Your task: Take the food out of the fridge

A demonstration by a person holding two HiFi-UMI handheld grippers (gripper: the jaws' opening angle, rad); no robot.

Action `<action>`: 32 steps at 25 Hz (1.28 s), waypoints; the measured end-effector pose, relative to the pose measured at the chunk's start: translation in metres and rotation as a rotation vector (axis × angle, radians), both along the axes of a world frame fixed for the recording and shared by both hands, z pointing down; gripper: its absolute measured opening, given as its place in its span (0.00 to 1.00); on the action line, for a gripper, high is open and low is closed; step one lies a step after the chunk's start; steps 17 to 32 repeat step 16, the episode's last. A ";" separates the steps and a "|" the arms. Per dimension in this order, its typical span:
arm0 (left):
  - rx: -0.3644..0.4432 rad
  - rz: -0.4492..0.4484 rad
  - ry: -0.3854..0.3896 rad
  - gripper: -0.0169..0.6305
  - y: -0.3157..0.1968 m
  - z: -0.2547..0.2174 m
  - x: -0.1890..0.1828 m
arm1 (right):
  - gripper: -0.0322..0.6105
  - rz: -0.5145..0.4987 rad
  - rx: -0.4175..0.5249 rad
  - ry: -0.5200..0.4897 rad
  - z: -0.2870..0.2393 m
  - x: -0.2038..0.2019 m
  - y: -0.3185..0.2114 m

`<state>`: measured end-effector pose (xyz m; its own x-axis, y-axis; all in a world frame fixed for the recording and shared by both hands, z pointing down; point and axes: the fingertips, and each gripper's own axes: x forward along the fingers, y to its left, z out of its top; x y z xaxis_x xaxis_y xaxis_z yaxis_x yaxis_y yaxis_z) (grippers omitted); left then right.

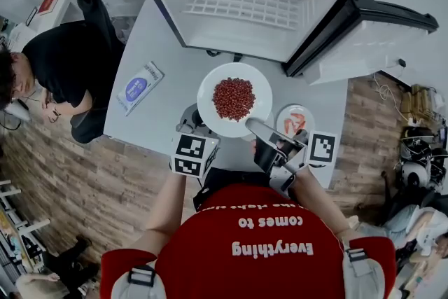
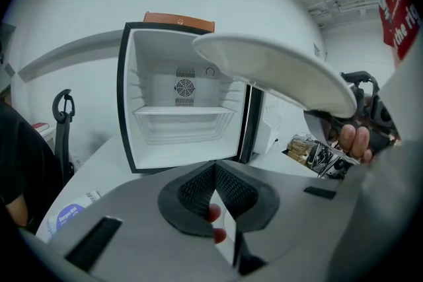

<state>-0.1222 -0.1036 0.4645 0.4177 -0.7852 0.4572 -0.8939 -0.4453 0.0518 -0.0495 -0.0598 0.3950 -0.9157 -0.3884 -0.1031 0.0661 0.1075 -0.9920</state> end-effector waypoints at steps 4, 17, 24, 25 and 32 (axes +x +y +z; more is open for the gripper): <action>0.007 -0.002 -0.004 0.03 0.002 0.002 0.002 | 0.09 0.001 0.008 -0.009 -0.005 0.000 0.003; -0.019 -0.007 0.005 0.03 0.012 0.013 0.006 | 0.09 -0.005 0.004 -0.010 -0.003 0.000 0.008; -0.019 -0.007 0.005 0.03 0.012 0.013 0.006 | 0.09 -0.005 0.004 -0.010 -0.003 0.000 0.008; -0.019 -0.007 0.005 0.03 0.012 0.013 0.006 | 0.09 -0.005 0.004 -0.010 -0.003 0.000 0.008; -0.019 -0.007 0.005 0.03 0.012 0.013 0.006 | 0.09 -0.005 0.004 -0.010 -0.003 0.000 0.008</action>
